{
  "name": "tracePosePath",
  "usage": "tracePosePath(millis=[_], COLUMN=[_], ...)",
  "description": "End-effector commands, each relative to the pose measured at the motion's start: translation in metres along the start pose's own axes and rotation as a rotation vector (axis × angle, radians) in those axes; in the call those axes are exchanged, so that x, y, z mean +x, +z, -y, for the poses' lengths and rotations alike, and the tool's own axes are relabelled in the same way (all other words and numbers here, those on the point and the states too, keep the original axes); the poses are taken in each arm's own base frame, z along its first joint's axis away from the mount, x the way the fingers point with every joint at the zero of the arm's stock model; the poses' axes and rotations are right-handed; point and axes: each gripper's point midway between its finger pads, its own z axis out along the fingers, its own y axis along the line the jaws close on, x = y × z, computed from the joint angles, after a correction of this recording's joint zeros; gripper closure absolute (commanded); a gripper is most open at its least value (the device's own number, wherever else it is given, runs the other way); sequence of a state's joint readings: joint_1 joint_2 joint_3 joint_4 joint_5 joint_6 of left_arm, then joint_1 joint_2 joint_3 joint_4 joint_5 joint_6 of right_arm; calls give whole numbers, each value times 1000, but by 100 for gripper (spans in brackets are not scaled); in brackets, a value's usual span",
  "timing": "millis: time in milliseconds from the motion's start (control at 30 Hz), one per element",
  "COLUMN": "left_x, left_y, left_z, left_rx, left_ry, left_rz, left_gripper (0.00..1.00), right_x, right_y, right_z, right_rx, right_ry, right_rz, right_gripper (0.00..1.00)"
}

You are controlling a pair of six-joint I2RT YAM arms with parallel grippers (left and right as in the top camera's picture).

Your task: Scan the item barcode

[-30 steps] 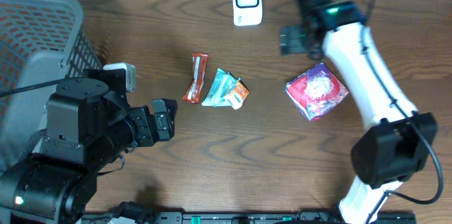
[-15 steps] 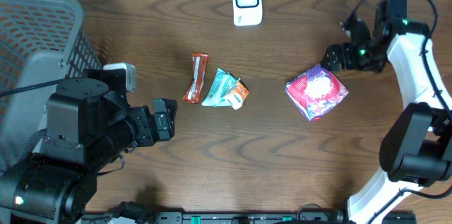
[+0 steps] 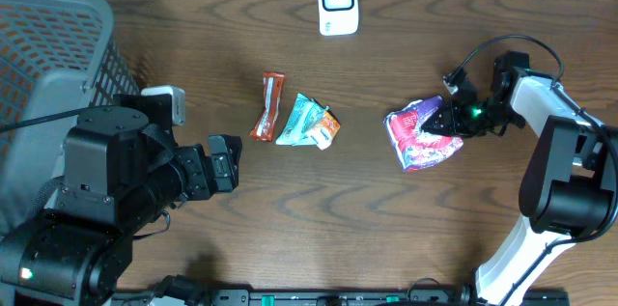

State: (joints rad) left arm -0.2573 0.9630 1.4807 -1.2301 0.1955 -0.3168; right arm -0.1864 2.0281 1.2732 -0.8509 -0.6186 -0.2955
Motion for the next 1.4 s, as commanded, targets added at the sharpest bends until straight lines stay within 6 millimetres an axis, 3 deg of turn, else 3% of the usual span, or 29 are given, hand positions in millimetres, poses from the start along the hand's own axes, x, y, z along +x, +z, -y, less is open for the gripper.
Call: tracePosePath(millis=[0, 200, 267, 433, 567, 700, 867, 1100, 1367], left_x=[-1, -1, -1, -1, -1, -1, -1, -1, -1], left_y=[-2, -2, -2, -2, -2, -2, -2, -2, -2], left_z=[-1, -1, -1, -1, -1, -1, -1, -1, -1], left_rx=[-5, -5, -5, -5, -5, -5, -5, -5, -5], left_ry=[5, 5, 5, 5, 5, 5, 5, 5, 5], left_rz=[8, 8, 8, 8, 8, 8, 8, 8, 8], left_gripper=[2, 2, 2, 2, 2, 2, 2, 2, 2], right_x=[10, -30, -54, -109, -154, -193, -215, -245, -255], right_y=[12, -15, -33, -59, -63, -53, -41, -45, -26], right_z=[-4, -50, -73, -106, -137, -152, -169, -211, -190], right_rx=[-22, -229, -306, -354, -382, -260, -132, -192, -169], right_ry=[119, 178, 188, 265, 249, 334, 384, 298, 347], right_rz=[-44, 77, 141, 278, 418, 608, 795, 1011, 1056], right_gripper=[99, 99, 99, 99, 99, 99, 99, 99, 98])
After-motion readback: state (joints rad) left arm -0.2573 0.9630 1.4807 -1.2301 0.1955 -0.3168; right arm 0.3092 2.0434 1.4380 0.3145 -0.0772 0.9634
